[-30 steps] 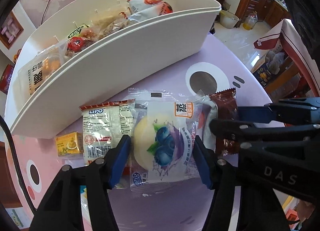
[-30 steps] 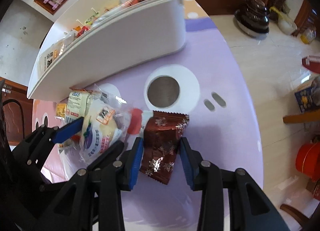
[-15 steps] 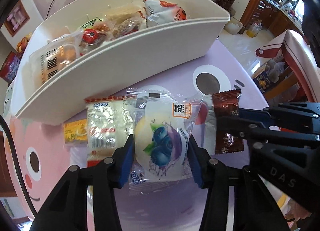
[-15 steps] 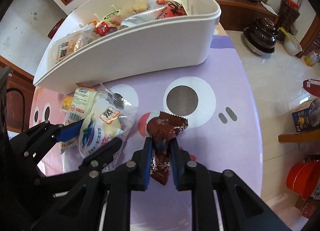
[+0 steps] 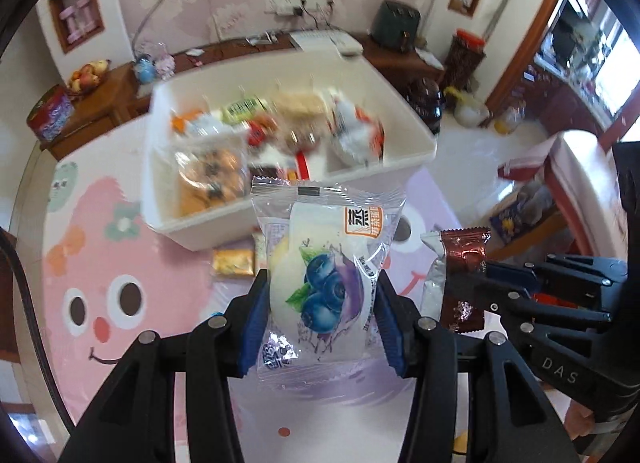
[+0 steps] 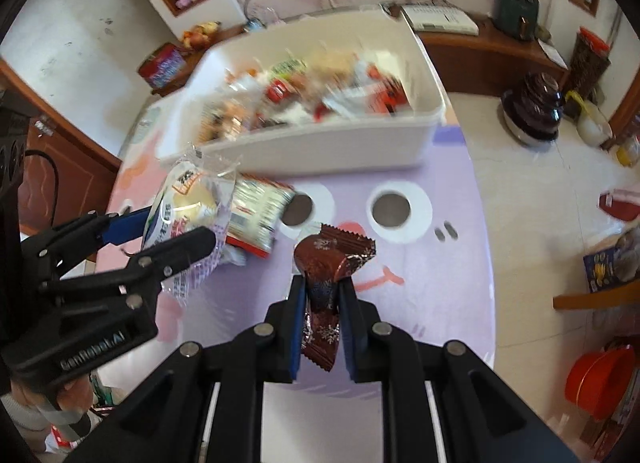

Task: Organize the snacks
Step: 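Carry the bun and brown wrapper over the tray and release both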

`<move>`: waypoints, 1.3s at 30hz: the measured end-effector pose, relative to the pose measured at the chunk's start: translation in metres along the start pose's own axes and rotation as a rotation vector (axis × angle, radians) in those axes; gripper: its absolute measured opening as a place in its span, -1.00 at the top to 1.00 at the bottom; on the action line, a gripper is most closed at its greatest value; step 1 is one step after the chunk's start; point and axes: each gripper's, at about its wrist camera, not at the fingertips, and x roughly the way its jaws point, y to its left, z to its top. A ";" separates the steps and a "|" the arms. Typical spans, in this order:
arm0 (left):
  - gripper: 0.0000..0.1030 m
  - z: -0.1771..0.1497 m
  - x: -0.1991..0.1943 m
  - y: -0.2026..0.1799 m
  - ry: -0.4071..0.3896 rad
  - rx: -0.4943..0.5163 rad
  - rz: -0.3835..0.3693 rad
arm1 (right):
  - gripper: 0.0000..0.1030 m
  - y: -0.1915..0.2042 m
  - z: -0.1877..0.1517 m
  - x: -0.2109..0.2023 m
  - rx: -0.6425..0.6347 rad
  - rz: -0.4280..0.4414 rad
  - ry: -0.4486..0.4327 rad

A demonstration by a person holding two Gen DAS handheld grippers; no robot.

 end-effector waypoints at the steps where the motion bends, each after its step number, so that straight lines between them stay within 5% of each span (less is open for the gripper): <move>1: 0.07 0.005 -0.011 0.003 -0.018 -0.015 0.004 | 0.69 0.004 0.004 -0.005 -0.009 0.003 -0.013; 11: 0.07 0.071 -0.086 0.026 -0.168 -0.116 0.059 | 0.69 0.042 0.072 -0.078 -0.139 0.046 -0.213; 18: 0.06 0.113 -0.104 0.031 -0.225 -0.145 0.105 | 0.68 0.053 0.117 -0.105 -0.182 0.061 -0.308; 28: 0.06 0.156 -0.083 0.029 -0.234 -0.159 0.141 | 0.68 0.037 0.159 -0.097 -0.168 0.049 -0.328; 39: 0.06 0.184 -0.016 0.026 -0.143 -0.157 0.177 | 0.68 0.007 0.188 -0.043 -0.108 0.015 -0.236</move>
